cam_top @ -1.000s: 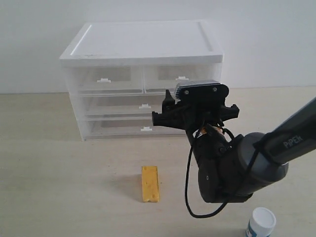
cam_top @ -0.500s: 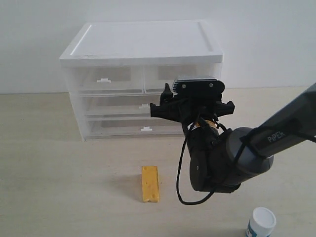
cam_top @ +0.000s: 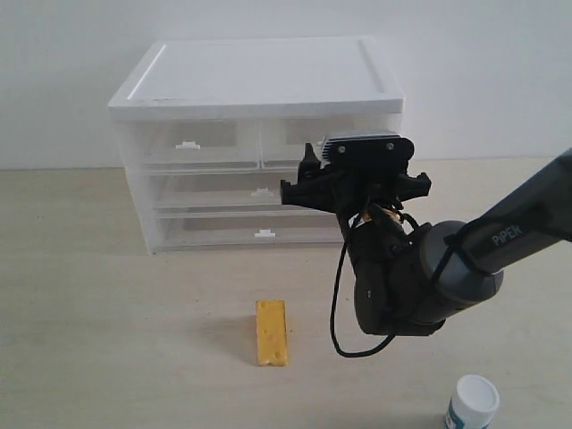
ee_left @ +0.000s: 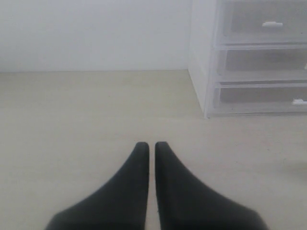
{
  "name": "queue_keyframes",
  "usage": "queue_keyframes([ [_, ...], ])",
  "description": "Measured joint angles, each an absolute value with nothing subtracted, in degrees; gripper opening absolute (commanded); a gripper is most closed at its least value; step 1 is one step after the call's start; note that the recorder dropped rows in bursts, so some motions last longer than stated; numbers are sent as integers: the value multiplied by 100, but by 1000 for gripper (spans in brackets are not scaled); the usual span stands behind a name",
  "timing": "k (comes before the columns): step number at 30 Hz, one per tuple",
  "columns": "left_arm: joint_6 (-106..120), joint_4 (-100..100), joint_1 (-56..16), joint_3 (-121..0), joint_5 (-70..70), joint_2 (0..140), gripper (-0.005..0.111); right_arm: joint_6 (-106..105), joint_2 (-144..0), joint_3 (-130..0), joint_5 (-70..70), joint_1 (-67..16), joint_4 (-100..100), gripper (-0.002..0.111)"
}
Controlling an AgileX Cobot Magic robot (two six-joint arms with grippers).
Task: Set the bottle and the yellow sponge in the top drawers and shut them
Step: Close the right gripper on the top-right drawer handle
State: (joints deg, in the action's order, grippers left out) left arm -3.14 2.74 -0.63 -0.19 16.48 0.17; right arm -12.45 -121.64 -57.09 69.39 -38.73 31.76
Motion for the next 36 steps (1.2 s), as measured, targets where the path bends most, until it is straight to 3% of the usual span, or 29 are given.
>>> queue_keyframes([
  [36, -314, 274, -63, -19, 1648, 17, 4, -1921, -12212, -6049, 6894, -4094, 3694, 73],
])
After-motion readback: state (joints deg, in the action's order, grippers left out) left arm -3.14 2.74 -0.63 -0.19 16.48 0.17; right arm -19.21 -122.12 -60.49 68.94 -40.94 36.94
